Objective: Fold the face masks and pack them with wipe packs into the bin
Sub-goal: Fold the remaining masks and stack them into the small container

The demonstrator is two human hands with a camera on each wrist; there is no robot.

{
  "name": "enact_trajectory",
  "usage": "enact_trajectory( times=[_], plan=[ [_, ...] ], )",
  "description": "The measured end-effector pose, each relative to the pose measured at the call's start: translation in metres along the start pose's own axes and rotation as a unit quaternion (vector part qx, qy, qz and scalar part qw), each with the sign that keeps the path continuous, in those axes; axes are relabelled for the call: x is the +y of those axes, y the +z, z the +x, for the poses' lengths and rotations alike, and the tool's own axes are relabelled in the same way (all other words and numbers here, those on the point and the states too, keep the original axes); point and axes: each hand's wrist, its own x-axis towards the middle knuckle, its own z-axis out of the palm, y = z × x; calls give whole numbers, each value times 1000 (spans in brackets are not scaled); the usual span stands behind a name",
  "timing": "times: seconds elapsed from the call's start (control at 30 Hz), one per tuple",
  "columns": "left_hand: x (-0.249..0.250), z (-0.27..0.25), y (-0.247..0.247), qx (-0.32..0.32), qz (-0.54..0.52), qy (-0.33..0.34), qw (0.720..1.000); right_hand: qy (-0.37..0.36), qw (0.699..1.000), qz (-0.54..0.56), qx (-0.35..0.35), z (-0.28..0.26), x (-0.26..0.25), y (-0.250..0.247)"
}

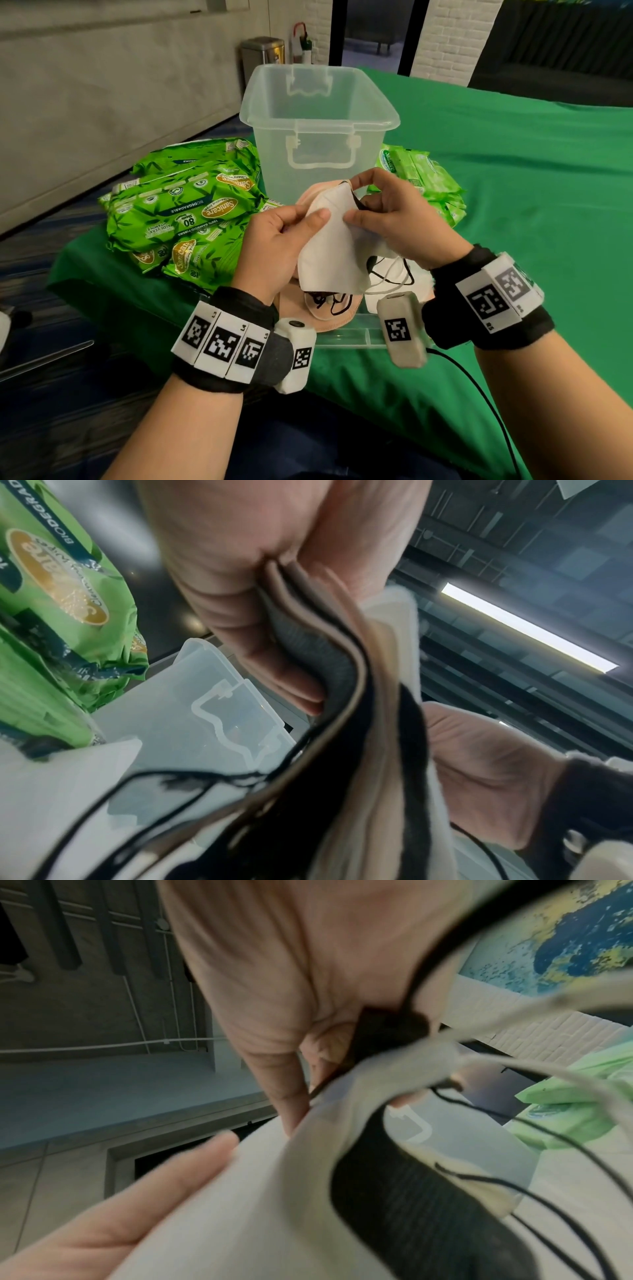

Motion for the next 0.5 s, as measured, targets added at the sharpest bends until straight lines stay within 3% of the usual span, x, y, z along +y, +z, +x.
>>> enact_trajectory(
  times=[0.33, 0.4, 0.5],
  plan=[
    [-4, 2, -1, 42, 38, 42, 997, -52, 984, -151, 73, -4, 5, 5],
    [-4, 3, -2, 61, 18, 39, 997, -57, 988, -114, 85, -4, 8, -1],
    [-2, 3, -4, 67, -10, 33, 997, -49, 996, 46, 63, -9, 4, -7]
  ],
)
